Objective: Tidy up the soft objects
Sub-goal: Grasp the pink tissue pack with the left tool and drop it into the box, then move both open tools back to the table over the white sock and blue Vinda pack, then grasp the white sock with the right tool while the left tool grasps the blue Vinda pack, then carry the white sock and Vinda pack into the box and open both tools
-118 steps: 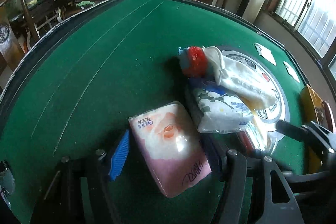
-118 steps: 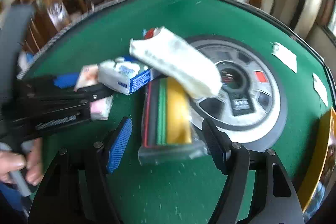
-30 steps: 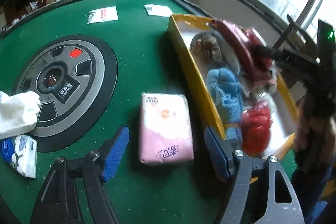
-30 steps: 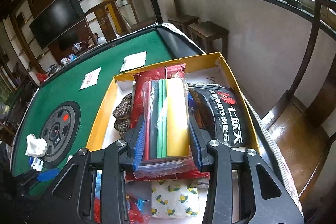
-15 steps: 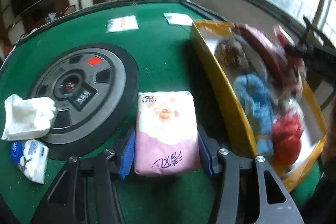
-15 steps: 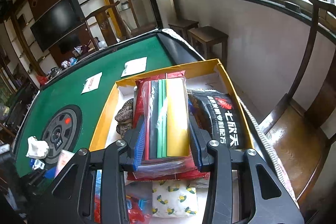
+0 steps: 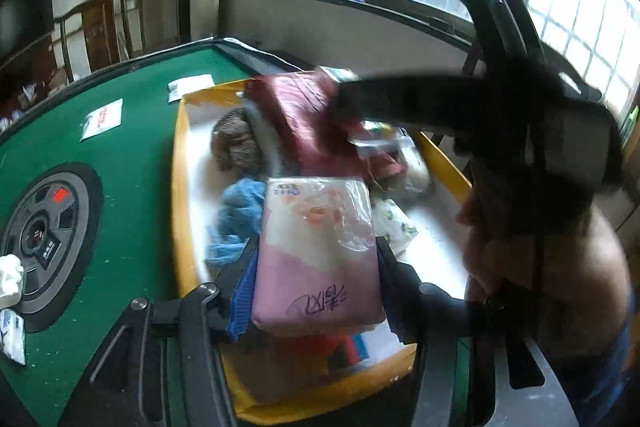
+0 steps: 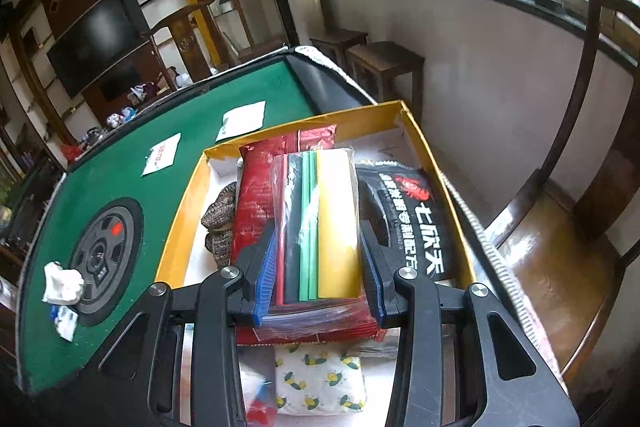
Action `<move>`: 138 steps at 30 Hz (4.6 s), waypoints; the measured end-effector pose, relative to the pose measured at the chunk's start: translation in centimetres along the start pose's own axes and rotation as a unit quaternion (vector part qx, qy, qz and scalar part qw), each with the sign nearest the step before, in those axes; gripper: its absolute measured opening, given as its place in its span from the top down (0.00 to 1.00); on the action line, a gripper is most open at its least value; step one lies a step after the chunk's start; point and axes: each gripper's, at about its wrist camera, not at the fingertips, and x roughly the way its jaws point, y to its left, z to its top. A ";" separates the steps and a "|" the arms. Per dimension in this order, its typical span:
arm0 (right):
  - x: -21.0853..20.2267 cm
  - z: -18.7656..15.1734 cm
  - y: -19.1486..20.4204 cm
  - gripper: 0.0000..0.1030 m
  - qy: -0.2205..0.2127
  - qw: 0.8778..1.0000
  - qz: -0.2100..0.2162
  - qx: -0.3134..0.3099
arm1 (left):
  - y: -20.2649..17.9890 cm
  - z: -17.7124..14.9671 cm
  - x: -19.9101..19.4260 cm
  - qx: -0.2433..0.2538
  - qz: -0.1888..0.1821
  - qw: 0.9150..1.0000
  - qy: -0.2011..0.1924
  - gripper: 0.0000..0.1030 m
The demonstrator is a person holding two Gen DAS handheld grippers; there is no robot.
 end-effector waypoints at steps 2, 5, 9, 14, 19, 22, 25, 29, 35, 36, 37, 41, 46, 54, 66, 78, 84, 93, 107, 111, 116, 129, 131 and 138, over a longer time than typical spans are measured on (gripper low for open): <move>0.2 -0.1 0.1 0.64 0.007 1.000 0.004 0.000 | -0.7 -0.2 0.5 0.010 0.008 1.000 -0.007 0.46; 0.2 -0.3 0.5 0.63 0.009 1.000 -0.001 -0.004 | -0.8 -0.2 1.1 0.012 0.007 1.000 -0.011 0.44; 0.1 -0.2 0.5 0.62 0.009 1.000 -0.001 -0.001 | -0.4 -0.6 1.6 -0.002 -0.005 1.000 -0.002 0.41; -1.9 0.0 0.7 0.40 -0.041 0.999 0.001 -0.001 | -0.2 -0.3 0.0 -0.020 -0.045 0.999 -0.021 0.37; -4.0 0.0 0.6 0.25 -0.097 0.995 -0.001 0.007 | -0.2 -0.2 -1.5 -0.026 -0.051 0.997 -0.049 0.35; -4.7 -0.1 0.5 0.25 -0.114 0.993 0.019 0.018 | -0.1 -0.2 -2.2 -0.026 -0.055 0.996 -0.060 0.35; -5.0 0.0 0.6 0.25 -0.123 0.992 0.027 0.020 | 0.0 -0.3 -3.2 -0.019 -0.047 0.996 -0.077 0.35; -4.9 0.0 1.0 0.25 -0.122 0.991 0.044 0.018 | 0.7 -0.4 -4.5 -0.021 -0.042 0.995 -0.092 0.35; -4.4 -0.1 1.3 0.25 -0.115 0.992 0.047 0.012 | 4.2 -0.7 -6.2 -0.052 -0.020 0.993 -0.103 0.35; -4.3 -0.1 1.2 0.25 -0.115 0.992 0.047 0.011 | 5.0 -0.8 -6.4 -0.060 -0.014 0.993 -0.103 0.35; -4.3 -0.1 1.2 0.25 -0.115 0.992 0.046 0.011 | 6.1 -1.0 -6.7 -0.070 -0.004 0.992 -0.101 0.35; -4.2 -0.1 1.2 0.25 -0.113 0.992 0.049 0.014 | 9.7 -1.9 -7.7 -0.092 0.034 0.990 -0.102 0.35; -4.0 -0.3 1.3 0.25 -0.111 0.992 0.054 0.015 | 15.6 -3.7 -9.9 -0.133 0.098 0.981 -0.106 0.35; -3.6 -0.7 2.0 0.25 -0.102 0.993 0.060 0.004 | 27.1 -7.8 -13.0 -0.258 0.172 0.948 -0.073 0.35; -3.5 -1.1 3.1 0.25 -0.096 0.992 0.079 -0.008 | 29.6 -8.6 -9.5 -0.311 0.124 0.942 -0.026 0.35; -3.5 -2.5 6.3 0.25 -0.095 0.988 0.106 -0.062 | 23.3 -7.8 -5.3 -0.107 0.248 0.961 0.057 0.23; -3.9 -3.9 9.5 0.25 -0.090 0.980 0.144 -0.107 | 24.9 -8.2 -6.9 -0.148 0.240 0.959 0.027 0.31; -2.3 -5.3 18.4 0.25 0.030 0.956 0.253 -0.146 | 28.8 -9.2 -11.3 -0.245 0.241 0.939 -0.004 0.33; 9.8 -8.4 33.6 0.25 0.188 0.939 0.256 -0.131 | 34.5 -10.9 -17.0 -0.330 0.263 0.903 -0.081 0.33; 11.0 -9.8 36.3 0.25 0.198 0.940 0.234 -0.150 | 35.0 -11.0 -16.8 -0.345 0.259 0.898 -0.083 0.33; 11.0 -11.8 39.1 0.73 0.158 0.943 0.144 -0.256 | 34.8 -10.7 -16.3 -0.339 0.252 0.903 -0.079 0.33; 3.0 -8.2 27.7 0.84 0.033 0.948 0.210 -0.235 | 33.1 -10.0 -15.4 -0.301 0.202 0.928 -0.085 0.33; 2.0 -6.9 24.8 0.84 0.016 0.955 0.207 -0.213 | 32.4 -9.7 -15.0 -0.286 0.193 0.935 -0.082 0.33; -1.5 -1.6 11.1 0.84 -0.069 0.980 0.175 -0.067 | 29.1 -8.8 -14.0 -0.230 0.172 0.954 -0.086 0.33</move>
